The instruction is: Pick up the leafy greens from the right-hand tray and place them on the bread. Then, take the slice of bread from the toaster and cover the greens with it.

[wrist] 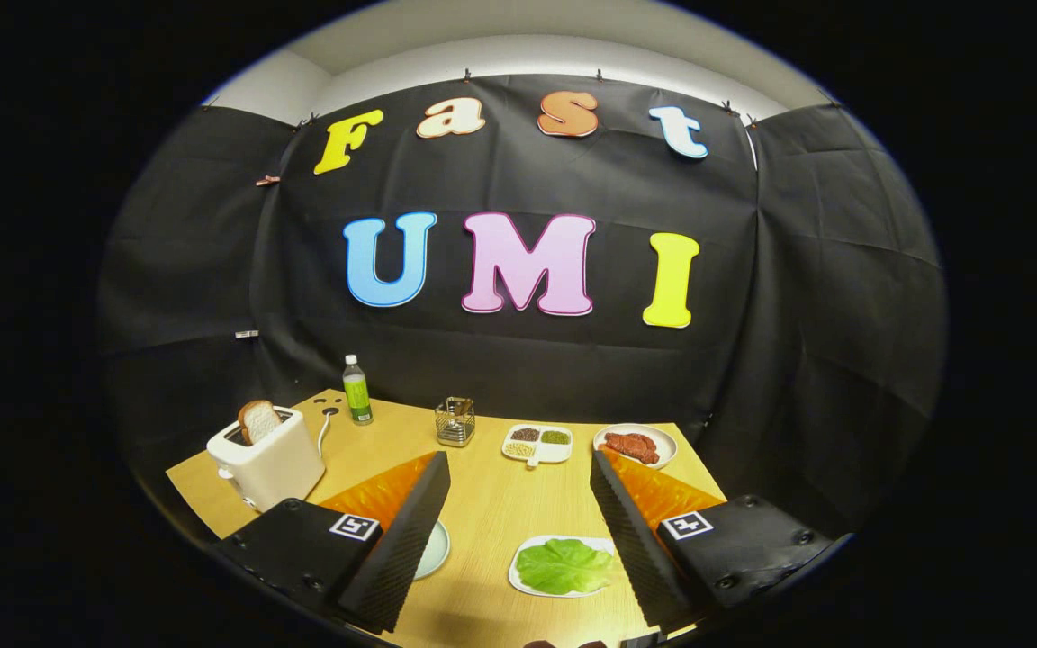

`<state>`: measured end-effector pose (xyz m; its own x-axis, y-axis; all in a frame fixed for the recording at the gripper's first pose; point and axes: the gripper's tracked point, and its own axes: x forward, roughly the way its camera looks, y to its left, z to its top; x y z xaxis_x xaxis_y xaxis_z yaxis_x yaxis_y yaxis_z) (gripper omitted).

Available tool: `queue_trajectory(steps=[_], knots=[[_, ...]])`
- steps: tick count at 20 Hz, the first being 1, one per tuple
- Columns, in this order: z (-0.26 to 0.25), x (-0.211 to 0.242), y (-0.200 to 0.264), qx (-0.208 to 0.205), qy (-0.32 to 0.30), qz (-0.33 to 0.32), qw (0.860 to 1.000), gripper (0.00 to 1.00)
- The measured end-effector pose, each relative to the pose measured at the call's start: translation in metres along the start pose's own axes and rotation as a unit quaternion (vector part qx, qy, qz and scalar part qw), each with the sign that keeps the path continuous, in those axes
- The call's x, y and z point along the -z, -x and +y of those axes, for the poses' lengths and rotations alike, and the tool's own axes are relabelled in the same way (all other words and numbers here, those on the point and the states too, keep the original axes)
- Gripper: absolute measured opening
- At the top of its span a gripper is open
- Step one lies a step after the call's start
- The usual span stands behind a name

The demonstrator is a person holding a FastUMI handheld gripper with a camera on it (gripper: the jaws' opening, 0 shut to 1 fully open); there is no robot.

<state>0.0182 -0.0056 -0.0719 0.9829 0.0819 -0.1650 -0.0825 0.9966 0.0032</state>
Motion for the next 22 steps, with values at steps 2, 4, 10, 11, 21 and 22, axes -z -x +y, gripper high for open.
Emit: queue_trajectory(steps=[2, 4, 10, 11, 21, 22], knots=[[-0.004, 0.013, -0.013, -0.007, -0.002, 0.013, 1.0, 0.97], [-0.015, 0.032, -0.023, -0.005, 0.004, 0.032, 0.999, 0.97], [-0.03, 0.109, -0.052, -0.026, -0.007, 0.111, 0.993, 0.98], [-0.032, 0.124, -0.057, -0.03, -0.007, 0.125, 0.992, 0.98], [-0.06, 0.257, -0.09, -0.06, 0.018, 0.266, 0.962, 0.98], [-0.061, 0.266, -0.09, -0.063, 0.019, 0.276, 0.959, 0.98]])
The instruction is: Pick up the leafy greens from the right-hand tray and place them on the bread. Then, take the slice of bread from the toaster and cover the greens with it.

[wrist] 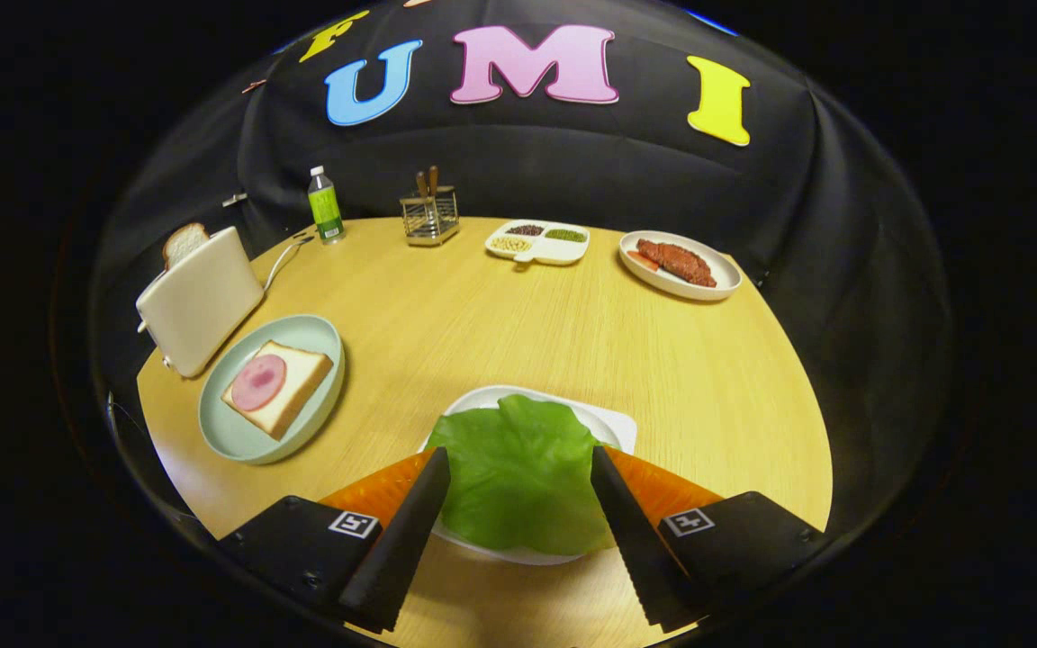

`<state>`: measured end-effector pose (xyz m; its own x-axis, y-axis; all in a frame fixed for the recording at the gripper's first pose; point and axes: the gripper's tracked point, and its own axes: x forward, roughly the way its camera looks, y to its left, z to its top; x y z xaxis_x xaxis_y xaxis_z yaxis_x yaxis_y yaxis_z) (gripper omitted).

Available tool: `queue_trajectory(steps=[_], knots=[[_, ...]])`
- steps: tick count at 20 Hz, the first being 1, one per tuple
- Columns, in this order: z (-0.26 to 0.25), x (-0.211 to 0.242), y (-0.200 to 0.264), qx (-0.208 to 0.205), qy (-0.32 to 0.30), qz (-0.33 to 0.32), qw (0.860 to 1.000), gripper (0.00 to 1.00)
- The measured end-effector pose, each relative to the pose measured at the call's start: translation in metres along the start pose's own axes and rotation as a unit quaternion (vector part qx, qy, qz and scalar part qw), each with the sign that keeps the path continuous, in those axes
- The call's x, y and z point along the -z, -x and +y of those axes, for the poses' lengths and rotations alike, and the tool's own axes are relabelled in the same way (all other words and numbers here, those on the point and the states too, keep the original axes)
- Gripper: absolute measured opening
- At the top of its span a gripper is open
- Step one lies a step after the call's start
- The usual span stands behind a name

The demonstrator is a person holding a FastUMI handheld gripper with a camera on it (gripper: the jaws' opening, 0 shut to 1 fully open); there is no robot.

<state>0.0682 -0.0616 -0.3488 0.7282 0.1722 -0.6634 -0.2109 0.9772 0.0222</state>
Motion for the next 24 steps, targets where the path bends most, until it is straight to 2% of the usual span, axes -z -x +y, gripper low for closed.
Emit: queue_trajectory(steps=[11, 12, 15, 16, 18, 20, 21, 22, 24], knots=[[0.002, 0.02, -0.018, -0.018, -0.004, 0.039, 0.999, 0.93], [0.002, 0.018, -0.018, -0.017, -0.003, 0.037, 0.999, 0.87], [0.003, 0.019, -0.02, -0.018, -0.004, 0.053, 0.998, 0.86], [0.003, 0.017, -0.019, -0.016, -0.006, 0.053, 0.998, 0.6], [0.006, 0.017, -0.018, -0.017, -0.003, 0.054, 0.998, 0.59], [0.006, 0.017, -0.021, -0.015, -0.003, 0.055, 0.998, 0.3], [0.008, 0.019, -0.02, -0.018, -0.002, 0.058, 0.998, 0.3], [0.008, 0.017, -0.019, -0.017, -0.001, 0.057, 0.998, 0.24], [0.01, 0.015, -0.019, -0.021, 0.0, 0.06, 0.998, 0.23]])
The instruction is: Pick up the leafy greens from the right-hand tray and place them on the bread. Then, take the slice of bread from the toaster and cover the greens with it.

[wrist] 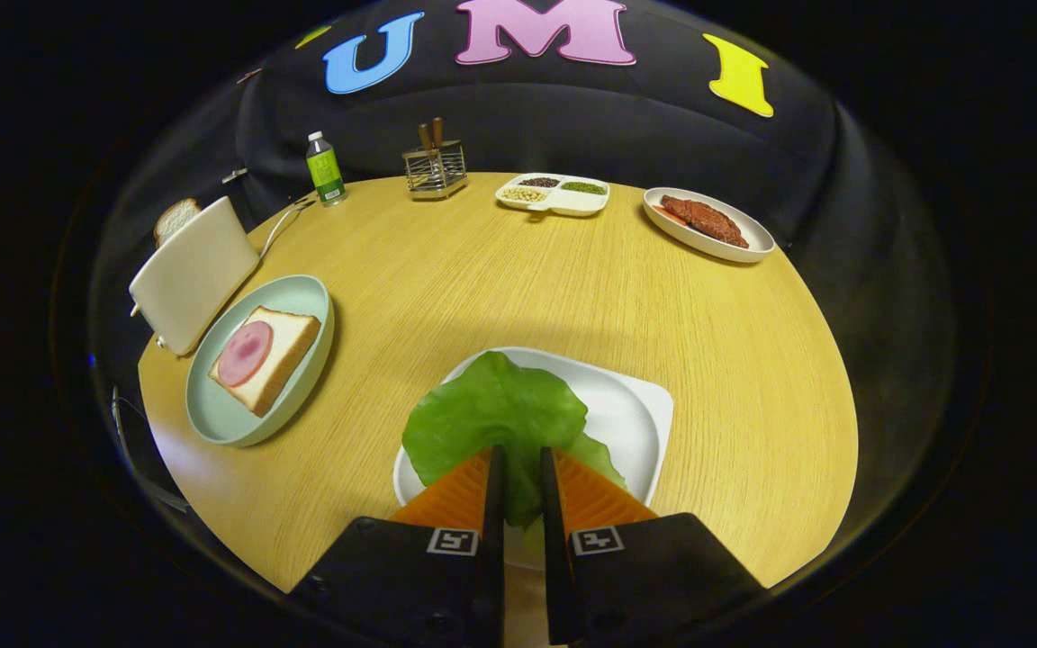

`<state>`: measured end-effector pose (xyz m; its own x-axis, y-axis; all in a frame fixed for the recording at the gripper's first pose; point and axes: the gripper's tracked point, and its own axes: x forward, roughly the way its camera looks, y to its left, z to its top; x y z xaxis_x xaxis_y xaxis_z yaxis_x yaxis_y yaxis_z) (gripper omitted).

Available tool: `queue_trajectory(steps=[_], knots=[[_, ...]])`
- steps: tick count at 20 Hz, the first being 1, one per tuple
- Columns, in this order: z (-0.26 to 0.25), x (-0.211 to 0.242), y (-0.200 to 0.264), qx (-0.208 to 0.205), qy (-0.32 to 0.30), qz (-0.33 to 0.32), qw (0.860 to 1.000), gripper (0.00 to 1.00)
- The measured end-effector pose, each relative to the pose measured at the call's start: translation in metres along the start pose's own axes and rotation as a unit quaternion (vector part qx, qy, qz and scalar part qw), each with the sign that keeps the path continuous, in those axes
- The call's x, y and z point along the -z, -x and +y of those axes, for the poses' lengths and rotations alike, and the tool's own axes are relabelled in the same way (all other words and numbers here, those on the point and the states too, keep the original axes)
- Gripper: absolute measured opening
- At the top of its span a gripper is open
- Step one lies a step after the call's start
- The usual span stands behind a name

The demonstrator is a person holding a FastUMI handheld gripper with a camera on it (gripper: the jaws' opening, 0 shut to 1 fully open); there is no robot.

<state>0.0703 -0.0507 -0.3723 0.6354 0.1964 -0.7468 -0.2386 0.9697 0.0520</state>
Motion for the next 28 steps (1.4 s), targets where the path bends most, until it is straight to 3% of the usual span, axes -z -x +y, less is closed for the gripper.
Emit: queue_trajectory(steps=[1, 4, 7, 12, 18, 28], knots=[[0.0, 0.002, -0.001, 0.0, -0.001, 0.001, 1.0, 0.13], [0.001, 0.002, 0.0, -0.007, -0.005, 0.005, 1.0, 0.06], [0.003, 0.0, 0.005, -0.017, -0.022, 0.021, 0.999, 0.06], [0.003, -0.028, 0.028, -0.006, 0.0, -0.003, 1.0, 0.06], [0.017, -0.063, 0.061, -0.001, -0.018, -0.025, 1.0, 0.06], [0.099, -0.12, 0.094, -0.025, -0.008, -0.058, 0.998, 0.06]])
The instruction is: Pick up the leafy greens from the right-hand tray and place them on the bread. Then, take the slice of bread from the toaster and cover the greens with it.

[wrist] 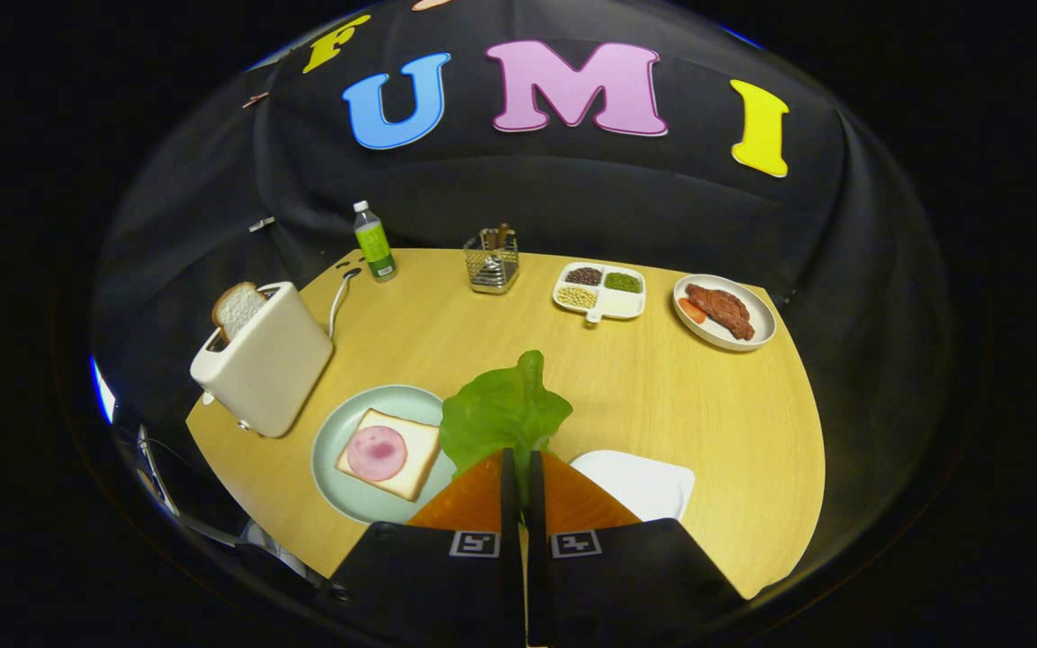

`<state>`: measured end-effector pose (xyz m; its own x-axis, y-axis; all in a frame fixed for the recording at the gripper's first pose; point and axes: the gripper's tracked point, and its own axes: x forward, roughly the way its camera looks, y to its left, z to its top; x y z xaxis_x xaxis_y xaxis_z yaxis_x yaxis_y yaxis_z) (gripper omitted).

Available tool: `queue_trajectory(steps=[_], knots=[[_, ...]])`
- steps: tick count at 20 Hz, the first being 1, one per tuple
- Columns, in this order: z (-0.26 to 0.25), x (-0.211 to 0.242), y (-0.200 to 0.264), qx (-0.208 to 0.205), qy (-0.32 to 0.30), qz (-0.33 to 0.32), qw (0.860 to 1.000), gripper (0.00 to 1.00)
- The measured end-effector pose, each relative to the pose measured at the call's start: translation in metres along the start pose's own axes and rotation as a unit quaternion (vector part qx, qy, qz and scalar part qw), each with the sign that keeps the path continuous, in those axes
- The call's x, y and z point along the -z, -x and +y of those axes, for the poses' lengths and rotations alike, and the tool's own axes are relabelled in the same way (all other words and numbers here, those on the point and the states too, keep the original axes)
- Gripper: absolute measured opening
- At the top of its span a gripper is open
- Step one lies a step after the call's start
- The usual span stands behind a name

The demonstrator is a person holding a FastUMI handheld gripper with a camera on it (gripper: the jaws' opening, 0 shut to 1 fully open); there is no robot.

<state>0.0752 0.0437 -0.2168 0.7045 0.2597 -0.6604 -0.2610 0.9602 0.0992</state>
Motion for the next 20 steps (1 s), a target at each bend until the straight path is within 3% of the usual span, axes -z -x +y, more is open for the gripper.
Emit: queue_trajectory(steps=[12, 20], knots=[[0.114, 0.005, -0.04, -0.052, 0.056, 0.032, 0.997, 0.06], [0.142, 0.043, -0.082, -0.047, 0.095, 0.083, 0.991, 0.06]])
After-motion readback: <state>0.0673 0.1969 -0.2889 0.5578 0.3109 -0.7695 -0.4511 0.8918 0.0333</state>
